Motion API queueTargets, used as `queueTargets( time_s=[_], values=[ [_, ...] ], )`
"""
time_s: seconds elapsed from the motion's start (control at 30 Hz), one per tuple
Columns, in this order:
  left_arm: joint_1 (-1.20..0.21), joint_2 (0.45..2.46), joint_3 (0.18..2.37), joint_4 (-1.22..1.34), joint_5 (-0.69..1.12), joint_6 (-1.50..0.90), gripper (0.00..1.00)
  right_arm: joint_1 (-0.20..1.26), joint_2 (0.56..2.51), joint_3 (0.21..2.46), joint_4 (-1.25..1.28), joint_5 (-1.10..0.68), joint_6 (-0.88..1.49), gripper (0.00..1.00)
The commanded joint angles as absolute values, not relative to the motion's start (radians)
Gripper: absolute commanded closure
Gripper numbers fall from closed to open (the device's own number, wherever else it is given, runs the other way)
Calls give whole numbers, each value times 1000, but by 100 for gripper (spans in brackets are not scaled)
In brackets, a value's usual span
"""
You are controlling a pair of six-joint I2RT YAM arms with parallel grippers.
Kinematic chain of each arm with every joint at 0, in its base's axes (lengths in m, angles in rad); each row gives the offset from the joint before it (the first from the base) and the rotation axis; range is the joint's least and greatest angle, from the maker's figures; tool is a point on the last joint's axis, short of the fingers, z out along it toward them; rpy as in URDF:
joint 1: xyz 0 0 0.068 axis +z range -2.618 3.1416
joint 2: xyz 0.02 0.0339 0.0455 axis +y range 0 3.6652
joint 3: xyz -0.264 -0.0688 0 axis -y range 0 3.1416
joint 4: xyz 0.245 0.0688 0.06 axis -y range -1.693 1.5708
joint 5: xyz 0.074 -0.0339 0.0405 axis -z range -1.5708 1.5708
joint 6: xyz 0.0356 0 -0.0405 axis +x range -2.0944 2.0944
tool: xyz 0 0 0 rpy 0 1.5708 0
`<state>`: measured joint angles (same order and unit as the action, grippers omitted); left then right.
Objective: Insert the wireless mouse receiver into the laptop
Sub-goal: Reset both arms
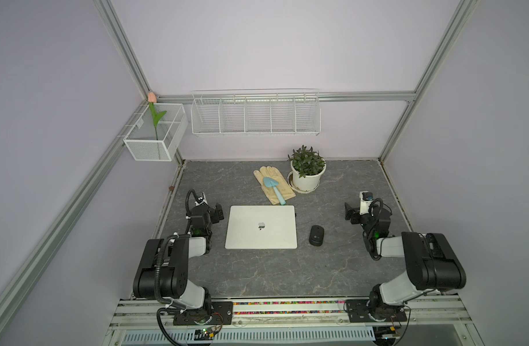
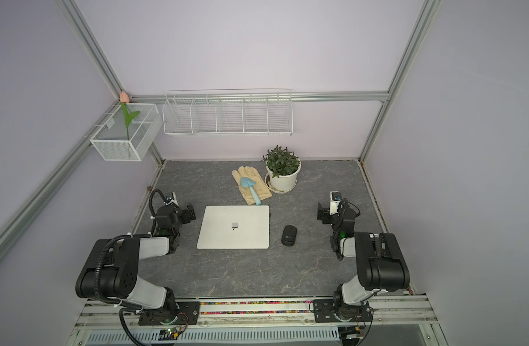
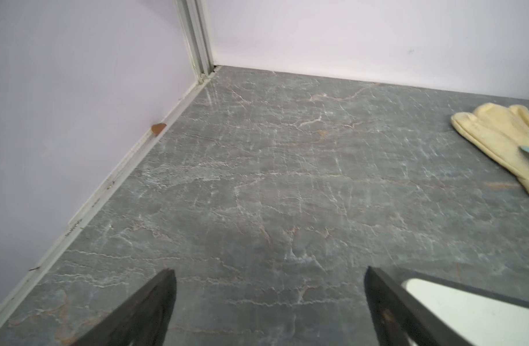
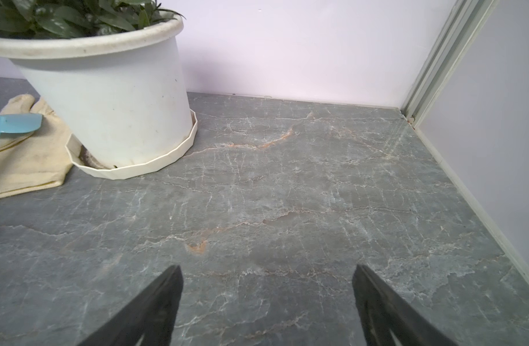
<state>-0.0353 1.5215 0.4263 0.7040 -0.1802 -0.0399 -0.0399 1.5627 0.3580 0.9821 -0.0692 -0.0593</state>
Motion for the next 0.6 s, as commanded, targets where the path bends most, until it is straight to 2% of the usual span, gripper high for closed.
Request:
queueTargets(
  time_s=[0.0,0.2,0.57],
  values=[
    [-32,1523,427,793,-145,-22,0,-42,1557,349,982,-84,-39,11],
    [-34,1508,441,736,-141,-28,0,-26,1553,344,984,-19,-39,11],
    [-34,1509,440,741,-143,-27,0,-23,1549,343,977,-27,-49,12]
  ],
)
